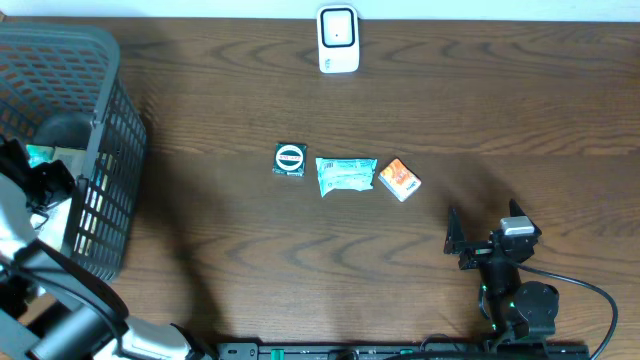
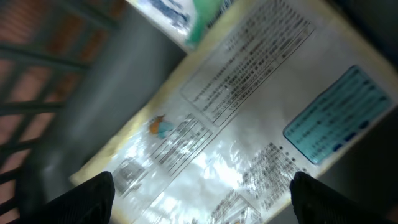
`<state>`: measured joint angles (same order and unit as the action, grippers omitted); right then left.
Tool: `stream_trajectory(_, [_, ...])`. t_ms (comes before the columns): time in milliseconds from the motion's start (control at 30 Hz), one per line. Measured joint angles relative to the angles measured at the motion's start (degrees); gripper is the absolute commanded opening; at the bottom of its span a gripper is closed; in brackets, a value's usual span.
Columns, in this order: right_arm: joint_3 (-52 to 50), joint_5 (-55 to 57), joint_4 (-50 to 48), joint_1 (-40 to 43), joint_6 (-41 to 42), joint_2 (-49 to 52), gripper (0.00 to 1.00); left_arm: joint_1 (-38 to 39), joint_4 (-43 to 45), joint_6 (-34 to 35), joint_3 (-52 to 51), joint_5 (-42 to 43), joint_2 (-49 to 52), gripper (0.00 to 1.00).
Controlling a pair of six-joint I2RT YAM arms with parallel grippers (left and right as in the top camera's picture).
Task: Scan the item barcode
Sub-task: 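Reach the left gripper into the basket and grasp the cream bag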
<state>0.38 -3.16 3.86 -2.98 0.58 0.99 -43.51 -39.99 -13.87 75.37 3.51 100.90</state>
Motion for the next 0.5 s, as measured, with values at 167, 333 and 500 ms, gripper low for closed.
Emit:
stream_trajectory(167, [0.0,0.0,0.02,0.0,0.0,0.0,0.99,0.0,0.35,-2.56,0.0,0.24,4.94,0.89])
stream_trajectory(333, [0.0,0.0,0.02,0.0,0.0,0.0,0.99,0.0,2.08,-3.37,-0.02,0.66,6.91,0.89])
stream_trajectory(500, [0.0,0.0,0.02,0.0,0.0,0.0,0.99,0.0,3.02,-4.46,0.0,1.07,7.74,0.89])
